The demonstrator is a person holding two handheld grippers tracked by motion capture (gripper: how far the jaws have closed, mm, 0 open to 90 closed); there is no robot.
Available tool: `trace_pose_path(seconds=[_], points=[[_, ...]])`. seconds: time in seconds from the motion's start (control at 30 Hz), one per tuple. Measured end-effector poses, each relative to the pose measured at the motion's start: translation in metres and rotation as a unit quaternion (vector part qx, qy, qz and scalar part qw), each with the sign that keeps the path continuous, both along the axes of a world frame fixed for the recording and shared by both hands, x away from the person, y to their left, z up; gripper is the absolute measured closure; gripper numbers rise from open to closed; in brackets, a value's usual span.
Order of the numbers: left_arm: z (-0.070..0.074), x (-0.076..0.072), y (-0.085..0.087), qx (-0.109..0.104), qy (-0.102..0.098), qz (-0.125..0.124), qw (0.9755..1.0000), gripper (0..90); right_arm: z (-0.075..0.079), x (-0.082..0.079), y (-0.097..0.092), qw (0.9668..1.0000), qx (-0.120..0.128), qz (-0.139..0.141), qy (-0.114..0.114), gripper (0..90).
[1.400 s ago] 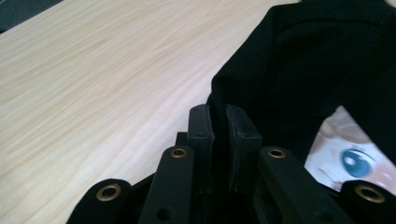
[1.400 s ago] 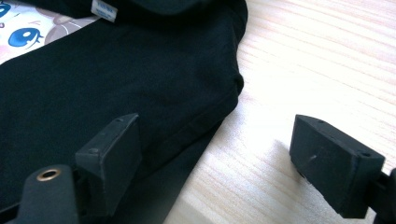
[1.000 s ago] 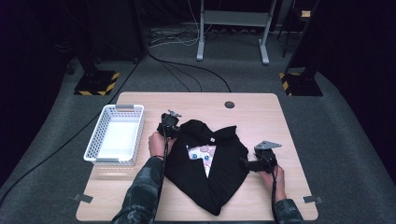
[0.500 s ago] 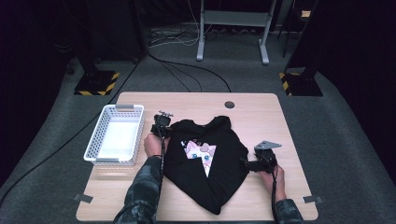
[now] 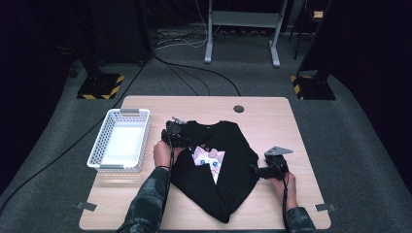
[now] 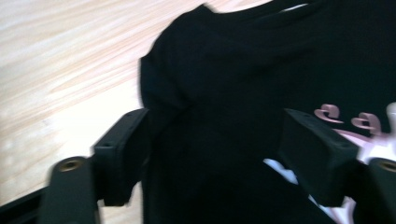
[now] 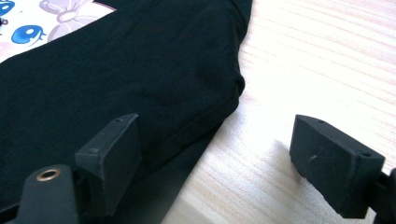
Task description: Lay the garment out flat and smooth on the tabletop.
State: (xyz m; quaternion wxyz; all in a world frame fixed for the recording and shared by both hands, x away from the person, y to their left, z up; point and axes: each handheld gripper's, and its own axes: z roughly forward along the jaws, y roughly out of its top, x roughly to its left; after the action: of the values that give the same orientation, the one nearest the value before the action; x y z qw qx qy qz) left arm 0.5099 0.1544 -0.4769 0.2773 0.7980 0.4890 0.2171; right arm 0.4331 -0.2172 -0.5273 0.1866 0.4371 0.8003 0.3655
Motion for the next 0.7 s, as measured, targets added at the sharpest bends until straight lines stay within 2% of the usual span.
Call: trace_pose_path(seconds=[0.17,0.33,0.37,0.43,0.5,0.57,0.63,0.7], points=[[0.012,-0.024,-0.003,-0.024,-0.011,-0.034,0.9991,15.4,0.000,0.000,0.000,1.0000,0.000,-0.001,0.000,16.0],[0.016,-0.068,-0.014,-0.012,-0.023,-0.088,0.9958,14.1,0.000,0.000,0.000,1.0000,0.000,-0.002,0.001,15.8],[0.014,-0.077,-0.018,-0.004,-0.024,-0.097,0.9950,13.9,0.000,0.000,0.000,1.0000,0.000,-0.003,0.001,15.7],[0.005,-0.092,-0.026,0.005,-0.009,-0.115,0.9934,10.0,0.000,-0.001,0.001,1.0000,-0.001,-0.004,0.001,15.2],[-0.004,-0.104,-0.031,0.007,0.001,-0.122,0.9925,5.9,0.000,-0.002,0.001,1.0000,-0.001,0.003,0.003,5.5],[-0.015,-0.114,-0.032,0.000,-0.003,-0.118,0.9930,5.8,0.001,-0.005,0.004,0.9999,-0.010,0.012,-0.004,4.1],[-0.028,-0.120,-0.031,-0.007,0.003,-0.110,0.9939,5.3,0.000,-0.008,0.006,0.9995,-0.018,0.023,-0.015,5.7],[-0.040,-0.125,-0.029,-0.010,0.008,-0.104,0.9945,2.6,0.000,-0.007,0.006,0.9995,-0.018,0.024,-0.014,5.9]])
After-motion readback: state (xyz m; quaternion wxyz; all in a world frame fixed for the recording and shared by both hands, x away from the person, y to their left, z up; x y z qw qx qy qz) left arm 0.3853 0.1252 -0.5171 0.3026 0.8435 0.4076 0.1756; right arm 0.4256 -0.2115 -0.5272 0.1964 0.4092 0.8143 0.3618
